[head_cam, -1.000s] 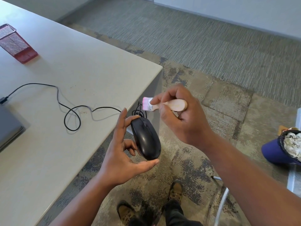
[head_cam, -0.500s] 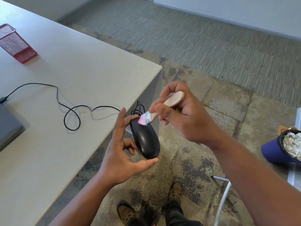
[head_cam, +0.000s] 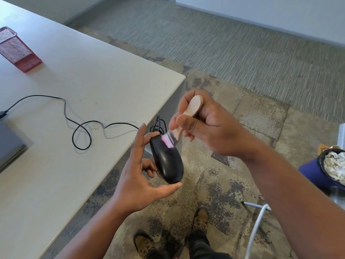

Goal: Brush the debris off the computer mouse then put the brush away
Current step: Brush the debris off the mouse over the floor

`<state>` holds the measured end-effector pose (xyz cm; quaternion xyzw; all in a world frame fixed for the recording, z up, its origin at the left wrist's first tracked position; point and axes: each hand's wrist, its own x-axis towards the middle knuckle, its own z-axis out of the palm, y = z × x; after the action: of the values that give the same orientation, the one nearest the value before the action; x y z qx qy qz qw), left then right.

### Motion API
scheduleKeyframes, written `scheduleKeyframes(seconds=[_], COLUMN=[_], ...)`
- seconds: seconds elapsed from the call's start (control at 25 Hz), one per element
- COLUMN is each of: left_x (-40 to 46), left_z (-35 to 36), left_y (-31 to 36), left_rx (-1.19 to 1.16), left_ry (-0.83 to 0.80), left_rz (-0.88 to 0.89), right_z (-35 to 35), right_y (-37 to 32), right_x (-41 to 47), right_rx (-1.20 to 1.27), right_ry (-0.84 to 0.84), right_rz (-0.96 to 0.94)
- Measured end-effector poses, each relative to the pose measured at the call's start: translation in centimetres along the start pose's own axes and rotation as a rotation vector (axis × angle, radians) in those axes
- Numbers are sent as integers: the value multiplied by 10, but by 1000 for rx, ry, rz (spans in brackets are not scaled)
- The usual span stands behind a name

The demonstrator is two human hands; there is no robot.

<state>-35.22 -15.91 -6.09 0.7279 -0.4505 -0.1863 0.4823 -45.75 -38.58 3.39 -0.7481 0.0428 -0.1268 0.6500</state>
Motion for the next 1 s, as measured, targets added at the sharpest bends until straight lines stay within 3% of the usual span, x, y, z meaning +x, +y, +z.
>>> scheduleKeyframes(seconds=[0.2, 0.44, 0.68, 0.76, 1.0], left_x=[0, 0, -1, 0, 2], left_z=[-1, -1, -1, -2, -1], left_y=[2, 2, -1, -2, 0], left_rx=[-7, -15, -34, -54, -31], left_ry=[-12, -15, -3, 5, -13], left_rz=[16, 26, -1, -1, 18], right_z=[-16, -1, -16, -19, -3], right_y=[-6, 10, 0, -1, 11], right_x=[3, 12, 5, 4, 10], right_rx=[131, 28, 211, 262, 160], right_ry=[-144, 121, -190, -216, 195], right_rz=[50, -153, 45, 91, -125])
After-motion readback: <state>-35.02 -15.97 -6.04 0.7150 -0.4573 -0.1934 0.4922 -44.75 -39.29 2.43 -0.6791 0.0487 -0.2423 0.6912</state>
